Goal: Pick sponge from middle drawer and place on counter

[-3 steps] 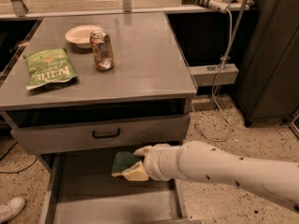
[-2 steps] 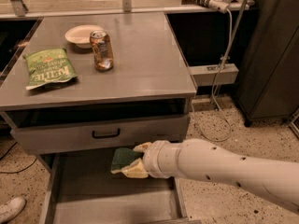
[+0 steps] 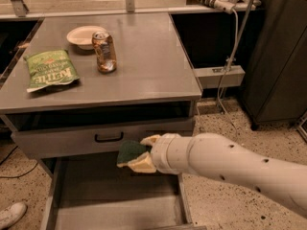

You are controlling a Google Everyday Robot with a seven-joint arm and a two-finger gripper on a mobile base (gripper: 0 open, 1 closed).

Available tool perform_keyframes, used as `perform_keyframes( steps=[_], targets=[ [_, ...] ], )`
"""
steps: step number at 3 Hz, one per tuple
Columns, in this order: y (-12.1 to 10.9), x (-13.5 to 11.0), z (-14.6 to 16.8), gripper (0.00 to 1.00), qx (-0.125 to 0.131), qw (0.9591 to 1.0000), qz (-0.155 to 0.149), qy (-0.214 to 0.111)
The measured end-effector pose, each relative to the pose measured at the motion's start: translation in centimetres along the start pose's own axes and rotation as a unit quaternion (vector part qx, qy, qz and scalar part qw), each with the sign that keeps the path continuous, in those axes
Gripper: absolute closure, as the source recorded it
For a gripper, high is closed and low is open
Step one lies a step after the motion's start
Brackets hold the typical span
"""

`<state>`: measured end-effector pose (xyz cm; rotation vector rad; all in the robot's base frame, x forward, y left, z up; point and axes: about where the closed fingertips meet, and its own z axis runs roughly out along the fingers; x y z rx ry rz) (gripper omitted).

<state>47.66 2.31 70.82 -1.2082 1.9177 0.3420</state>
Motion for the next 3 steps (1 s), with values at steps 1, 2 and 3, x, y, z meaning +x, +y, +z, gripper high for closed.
perform_keyframes(
  steps=[1,2,3],
  targets=[
    [-3.8,-3.9,-5.2,1.00,0.049,0.9987,-0.014,-0.011],
    [-6.8,-7.4,-10.4,1.00,0.097,0.9944,-0.038,-0.019],
    [-7.0,-7.9,-10.8,1.00,0.101,0.9938,-0.041,-0.021]
  ],
)
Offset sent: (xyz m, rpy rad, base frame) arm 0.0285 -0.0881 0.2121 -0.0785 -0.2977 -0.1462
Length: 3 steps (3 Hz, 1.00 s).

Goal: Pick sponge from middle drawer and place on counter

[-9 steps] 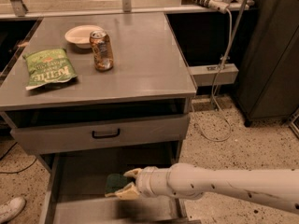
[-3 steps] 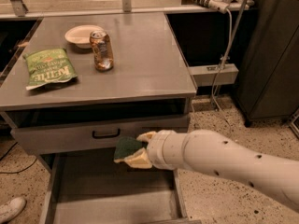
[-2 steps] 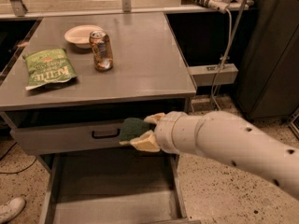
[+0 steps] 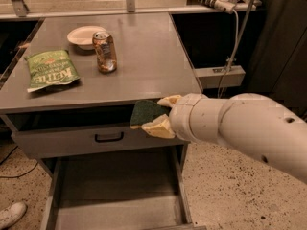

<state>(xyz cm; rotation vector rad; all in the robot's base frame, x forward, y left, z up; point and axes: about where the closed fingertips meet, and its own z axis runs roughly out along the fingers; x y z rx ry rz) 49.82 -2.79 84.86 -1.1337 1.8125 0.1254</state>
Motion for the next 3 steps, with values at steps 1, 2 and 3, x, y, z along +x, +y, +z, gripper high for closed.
perform_keyframes(
  steps=[1,2,3],
  targets=[
    [-1.1,-0.3,0.5,1.00,0.001,0.9998,0.017,-0.007],
    [-3.4,-1.4,1.5,1.00,0.002,0.9993,0.032,-0.018],
    [-7.9,-2.5,3.3,1.00,0.015,0.9982,0.054,-0.023]
  ],
)
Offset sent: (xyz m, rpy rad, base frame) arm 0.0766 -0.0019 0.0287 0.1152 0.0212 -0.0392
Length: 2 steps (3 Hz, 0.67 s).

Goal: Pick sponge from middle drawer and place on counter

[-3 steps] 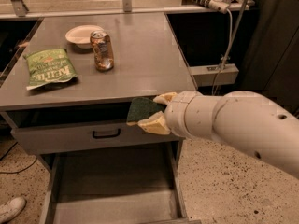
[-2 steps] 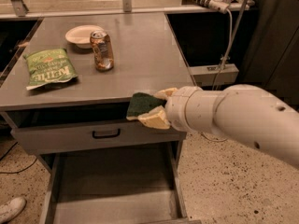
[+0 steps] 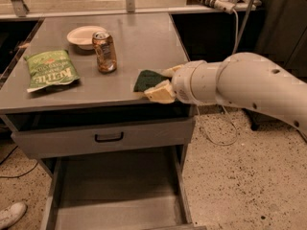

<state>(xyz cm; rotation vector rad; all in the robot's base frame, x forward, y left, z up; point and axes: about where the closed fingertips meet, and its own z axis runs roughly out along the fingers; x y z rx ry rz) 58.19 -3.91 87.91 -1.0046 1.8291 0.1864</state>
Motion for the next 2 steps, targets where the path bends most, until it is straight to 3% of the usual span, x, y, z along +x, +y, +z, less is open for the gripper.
perform_keyframes(
  steps=[2],
  targets=[
    [-0.5,-1.4,1.0,1.00,-0.022,0.9995,0.016,-0.014]
  ],
)
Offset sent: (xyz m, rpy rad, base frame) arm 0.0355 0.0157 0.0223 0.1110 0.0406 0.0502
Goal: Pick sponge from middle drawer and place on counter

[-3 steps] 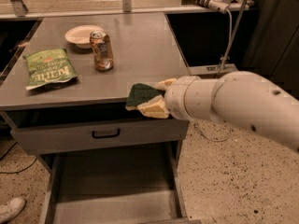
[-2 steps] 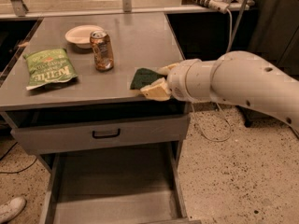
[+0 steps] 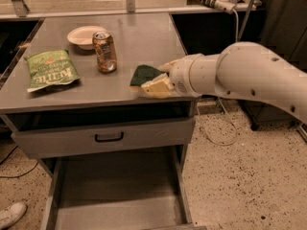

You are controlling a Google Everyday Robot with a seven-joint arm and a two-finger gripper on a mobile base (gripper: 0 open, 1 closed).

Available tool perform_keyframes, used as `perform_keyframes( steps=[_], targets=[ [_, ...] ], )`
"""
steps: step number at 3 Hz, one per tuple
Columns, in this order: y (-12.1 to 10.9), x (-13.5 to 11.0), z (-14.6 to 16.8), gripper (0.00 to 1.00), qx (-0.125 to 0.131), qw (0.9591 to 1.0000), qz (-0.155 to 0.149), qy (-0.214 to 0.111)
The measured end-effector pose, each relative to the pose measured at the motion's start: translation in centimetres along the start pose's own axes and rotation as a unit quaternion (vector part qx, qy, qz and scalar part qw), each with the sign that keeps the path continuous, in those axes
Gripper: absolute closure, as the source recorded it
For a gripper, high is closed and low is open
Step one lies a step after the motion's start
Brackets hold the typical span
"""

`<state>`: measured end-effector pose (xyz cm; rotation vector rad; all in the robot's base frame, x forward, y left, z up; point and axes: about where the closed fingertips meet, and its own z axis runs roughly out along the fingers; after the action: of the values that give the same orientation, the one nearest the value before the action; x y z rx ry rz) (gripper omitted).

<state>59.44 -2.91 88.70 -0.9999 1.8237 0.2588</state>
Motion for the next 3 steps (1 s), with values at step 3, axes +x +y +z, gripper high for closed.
perform_keyframes(
  steps=[3],
  targets=[
    [-1.8,-2.3,4.3,1.00,-0.055,0.9979,0.029,-0.018]
  ],
)
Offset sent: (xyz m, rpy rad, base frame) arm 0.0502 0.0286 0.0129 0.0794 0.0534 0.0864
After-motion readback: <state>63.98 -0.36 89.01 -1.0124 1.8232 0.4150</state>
